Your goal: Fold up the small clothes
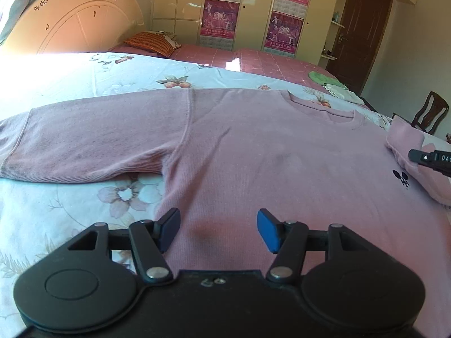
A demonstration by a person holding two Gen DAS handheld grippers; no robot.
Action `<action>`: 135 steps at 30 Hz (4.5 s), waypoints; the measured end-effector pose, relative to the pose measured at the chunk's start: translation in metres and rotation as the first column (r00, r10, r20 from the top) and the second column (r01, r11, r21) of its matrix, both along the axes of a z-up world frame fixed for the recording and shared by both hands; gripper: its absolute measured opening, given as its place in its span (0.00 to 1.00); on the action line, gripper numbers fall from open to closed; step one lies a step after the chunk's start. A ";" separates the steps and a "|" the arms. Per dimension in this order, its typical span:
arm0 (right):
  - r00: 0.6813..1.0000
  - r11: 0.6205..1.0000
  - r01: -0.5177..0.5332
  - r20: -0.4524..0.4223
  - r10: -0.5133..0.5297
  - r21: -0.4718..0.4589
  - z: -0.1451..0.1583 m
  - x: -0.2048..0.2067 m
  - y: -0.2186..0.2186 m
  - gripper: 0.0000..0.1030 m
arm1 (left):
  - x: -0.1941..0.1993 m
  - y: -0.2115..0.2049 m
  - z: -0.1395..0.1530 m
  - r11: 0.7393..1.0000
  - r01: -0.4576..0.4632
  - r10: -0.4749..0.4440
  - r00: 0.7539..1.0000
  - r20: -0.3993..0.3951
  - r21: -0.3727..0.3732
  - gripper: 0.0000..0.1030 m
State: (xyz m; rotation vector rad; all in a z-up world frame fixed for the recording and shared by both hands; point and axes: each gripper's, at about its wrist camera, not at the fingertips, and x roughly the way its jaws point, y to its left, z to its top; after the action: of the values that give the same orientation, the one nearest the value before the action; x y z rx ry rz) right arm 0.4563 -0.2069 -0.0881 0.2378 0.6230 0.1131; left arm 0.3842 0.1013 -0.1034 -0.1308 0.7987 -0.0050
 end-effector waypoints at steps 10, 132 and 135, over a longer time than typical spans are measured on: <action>0.989 0.988 -0.131 -0.081 0.125 -0.076 -0.046 0.021 0.098 0.12 | 0.019 0.030 -0.004 0.997 0.044 -0.044 0.999 -0.006 -0.057 0.54; 0.989 0.989 0.147 -0.007 -0.147 -0.024 -0.015 -0.089 -0.105 0.18 | 0.075 -0.116 -0.020 0.970 0.242 -0.244 0.967 0.077 0.027 0.77; 0.980 0.984 0.181 -0.084 -0.179 0.007 -0.022 -0.103 -0.108 0.18 | 0.045 -0.074 -0.019 0.988 0.144 -0.141 0.988 0.061 -0.053 0.78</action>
State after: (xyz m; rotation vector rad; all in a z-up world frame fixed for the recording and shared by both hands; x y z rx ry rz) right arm 0.3535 -0.3153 -0.1098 0.3127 0.6802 -0.0670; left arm 0.4294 0.0273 -0.1227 -0.1266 0.7493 -0.1660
